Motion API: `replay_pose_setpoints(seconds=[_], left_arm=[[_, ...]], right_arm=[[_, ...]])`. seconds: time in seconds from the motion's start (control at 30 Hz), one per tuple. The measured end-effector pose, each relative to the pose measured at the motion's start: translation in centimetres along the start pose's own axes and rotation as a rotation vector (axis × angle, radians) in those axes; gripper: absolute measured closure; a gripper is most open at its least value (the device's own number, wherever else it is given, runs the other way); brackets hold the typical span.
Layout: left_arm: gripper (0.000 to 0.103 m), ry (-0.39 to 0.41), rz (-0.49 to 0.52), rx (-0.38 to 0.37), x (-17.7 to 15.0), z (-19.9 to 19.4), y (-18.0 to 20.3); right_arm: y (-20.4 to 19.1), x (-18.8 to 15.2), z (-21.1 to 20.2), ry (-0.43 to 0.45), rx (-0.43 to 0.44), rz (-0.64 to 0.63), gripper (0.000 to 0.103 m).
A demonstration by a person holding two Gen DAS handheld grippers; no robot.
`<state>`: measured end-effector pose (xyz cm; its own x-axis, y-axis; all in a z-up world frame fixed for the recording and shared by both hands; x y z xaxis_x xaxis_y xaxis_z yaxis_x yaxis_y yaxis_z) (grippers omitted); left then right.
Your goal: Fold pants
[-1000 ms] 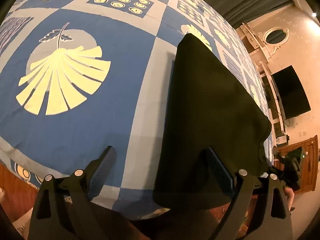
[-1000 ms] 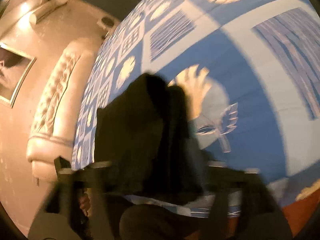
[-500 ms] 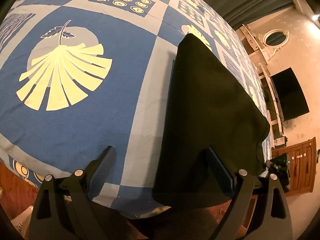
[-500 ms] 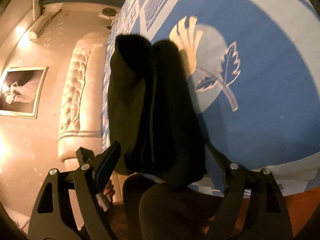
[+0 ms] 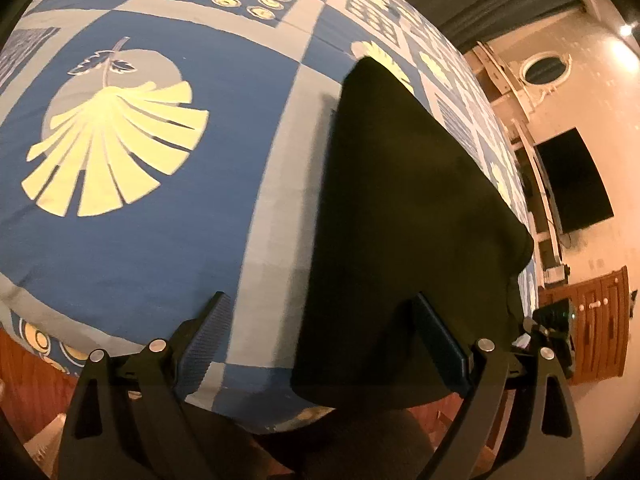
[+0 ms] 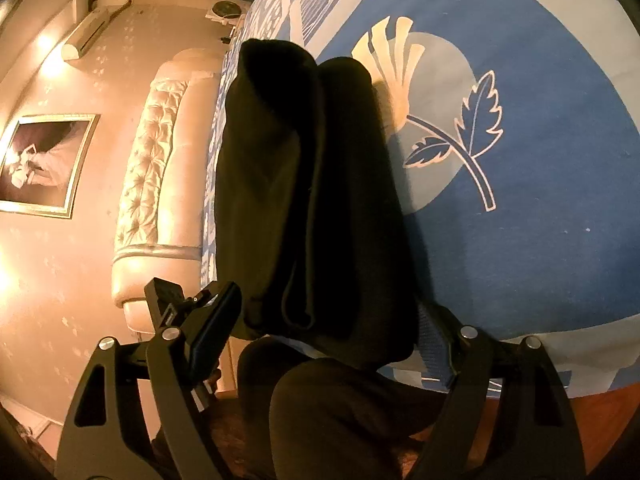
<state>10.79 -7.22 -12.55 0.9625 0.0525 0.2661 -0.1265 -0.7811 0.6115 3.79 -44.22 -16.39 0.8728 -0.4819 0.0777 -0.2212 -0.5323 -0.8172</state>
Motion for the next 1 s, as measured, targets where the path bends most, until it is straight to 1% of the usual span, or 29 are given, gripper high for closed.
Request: replay_pose_setpoints(seconds=[0.07,0.17,0.2,0.23,0.3,0.33,0.4,0.47,0.53,0.67,0.7,0.73,0.77,0.8,0.87,0.9,1.0], left_arm=[[0.013,-0.015,0.002,-0.016,-0.2,0.3,0.3],[0.012,-0.029,0.002,-0.042,-0.3,0.7,0.6],[0.012,-0.038,-0.002,-0.06,-0.3,0.8,0.8],[0.013,-0.054,-0.015,-0.098,-0.4,1.0,1.0],[0.013,-0.094,-0.044,-0.181,-0.5,1.6,1.3],[0.012,-0.125,-0.062,-0.219,-0.7,2.0,1.5],[0.012,-0.138,-0.061,-0.22,-0.7,2.3,1.4],[0.012,-0.154,-0.088,-0.256,-0.4,2.4,1.1],[0.012,-0.161,-0.148,-0.308,0.0,2.4,0.3],[0.013,-0.166,-0.201,-0.359,0.3,2.9,-0.7],[0.016,-0.165,-0.2,-0.358,0.3,2.9,-0.8],[0.033,-0.166,-0.175,-0.313,0.1,2.8,-0.8],[0.043,-0.171,-0.143,-0.276,0.0,2.8,-0.7],[0.044,-0.174,-0.128,-0.265,0.0,2.7,-0.6],[0.05,-0.175,-0.133,-0.267,-0.1,2.7,-0.6],[0.052,-0.175,-0.13,-0.264,-0.1,2.7,-0.6],[0.064,-0.153,-0.154,-0.273,-0.1,2.3,-0.7]], right_arm=[[-0.5,-0.1,0.3,-0.004,-0.02,-0.024,0.024],[-0.7,-0.3,0.6,-0.007,-0.04,-0.04,0.03],[-0.6,-0.3,0.6,-0.008,-0.039,-0.038,0.033],[-0.6,-0.3,0.5,-0.008,-0.038,-0.036,0.035],[-0.5,-0.3,0.5,-0.007,-0.034,-0.034,0.035],[-0.5,-0.3,0.5,-0.007,-0.034,-0.034,0.035],[-0.4,-0.3,0.4,-0.006,-0.034,-0.035,0.035],[-0.5,-0.3,0.4,-0.007,-0.033,-0.034,0.035],[-0.4,-0.3,0.4,-0.007,-0.031,-0.035,0.036],[-0.3,-0.3,0.4,-0.005,-0.026,-0.035,0.038],[-0.2,-0.3,0.4,-0.006,-0.026,-0.034,0.04],[-0.1,-0.2,0.4,-0.006,-0.025,-0.034,0.041],[-0.1,-0.2,0.4,-0.006,-0.023,-0.034,0.042],[0.0,-0.2,0.4,-0.006,-0.023,-0.035,0.043],[0.0,-0.2,0.4,-0.004,-0.023,-0.035,0.046],[0.0,-0.2,0.4,-0.005,-0.025,-0.036,0.049],[-0.2,-0.1,0.5,-0.005,-0.025,-0.049,0.057]])
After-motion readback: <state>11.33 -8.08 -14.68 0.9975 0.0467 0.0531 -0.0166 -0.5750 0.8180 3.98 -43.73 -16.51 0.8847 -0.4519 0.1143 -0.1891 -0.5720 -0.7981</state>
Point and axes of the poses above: each gripper's, at about its wrist camera, not at the fingertips, and z roughly the way its jaws point, y to its right, x to its top, the point moved 4 cm from there along z, roughly the way its jaws point, and after that the axes turned 6 degrees about -x, right-handed, at the moved point
